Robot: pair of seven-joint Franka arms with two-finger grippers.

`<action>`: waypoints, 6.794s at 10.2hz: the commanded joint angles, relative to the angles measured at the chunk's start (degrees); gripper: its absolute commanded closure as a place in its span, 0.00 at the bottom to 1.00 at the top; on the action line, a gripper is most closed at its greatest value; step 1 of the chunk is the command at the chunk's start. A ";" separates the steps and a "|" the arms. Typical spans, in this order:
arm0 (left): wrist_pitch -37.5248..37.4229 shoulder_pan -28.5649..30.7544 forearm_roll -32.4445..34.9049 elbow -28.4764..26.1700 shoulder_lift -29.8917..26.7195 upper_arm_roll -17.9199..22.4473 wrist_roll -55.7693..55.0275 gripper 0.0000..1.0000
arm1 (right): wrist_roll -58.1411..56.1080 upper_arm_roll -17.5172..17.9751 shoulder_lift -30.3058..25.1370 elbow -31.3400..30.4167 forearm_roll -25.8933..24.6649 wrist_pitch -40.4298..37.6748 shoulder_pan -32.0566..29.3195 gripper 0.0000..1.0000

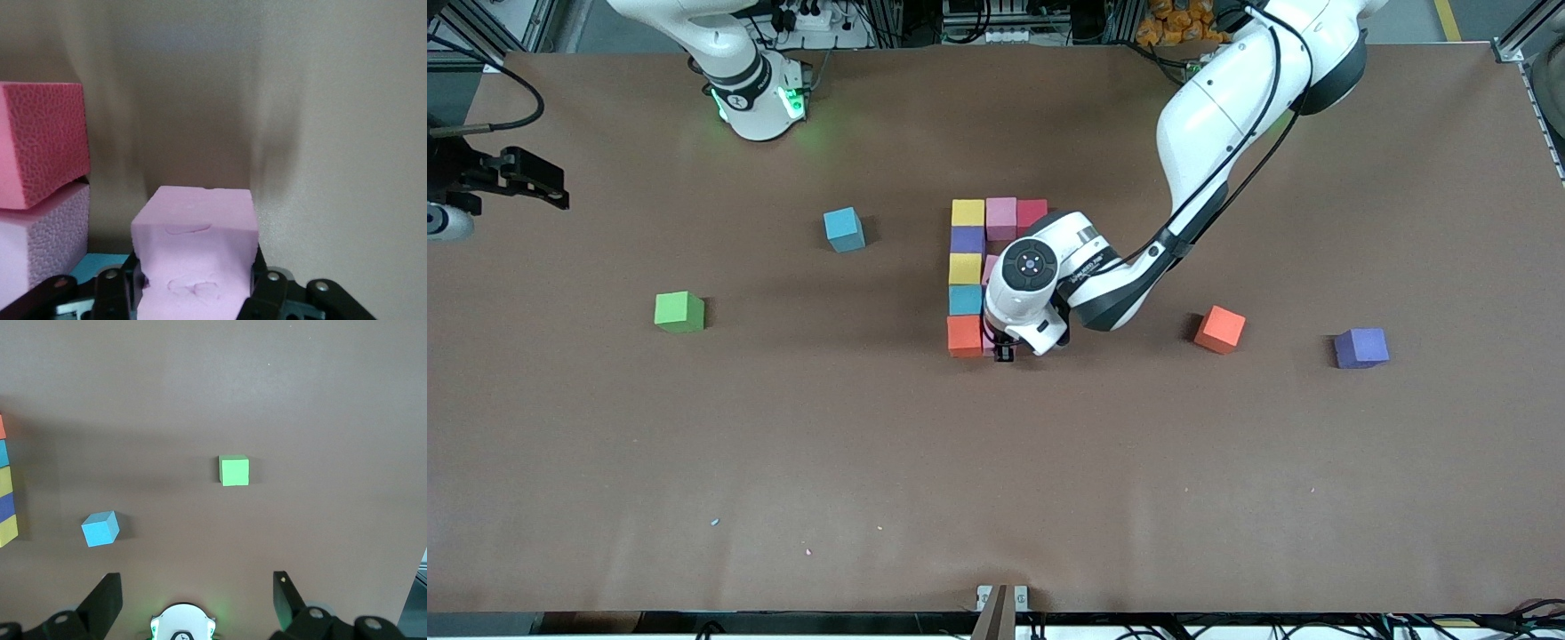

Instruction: Arrange 11 blocks into digit 3

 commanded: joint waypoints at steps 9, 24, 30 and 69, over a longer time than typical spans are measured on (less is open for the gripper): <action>-4.41 1.58 -1.14 -0.06 -6.94 0.12 6.36 0.00 | 0.54 0.40 -1.48 -1.08 -0.93 -0.31 0.59 0.00; -5.94 48.25 6.04 -38.11 -28.14 -15.97 56.82 0.00 | 0.89 0.40 -1.39 -0.99 -1.64 -0.22 1.03 0.00; -0.22 53.71 7.46 -41.90 -25.33 -15.71 62.81 0.00 | 0.89 0.40 -1.39 -1.07 -1.64 -0.31 1.03 0.00; 0.92 9.16 5.26 -10.17 -5.28 -3.84 1.46 1.00 | 0.54 1.19 -2.18 -3.89 -0.32 4.00 2.88 0.00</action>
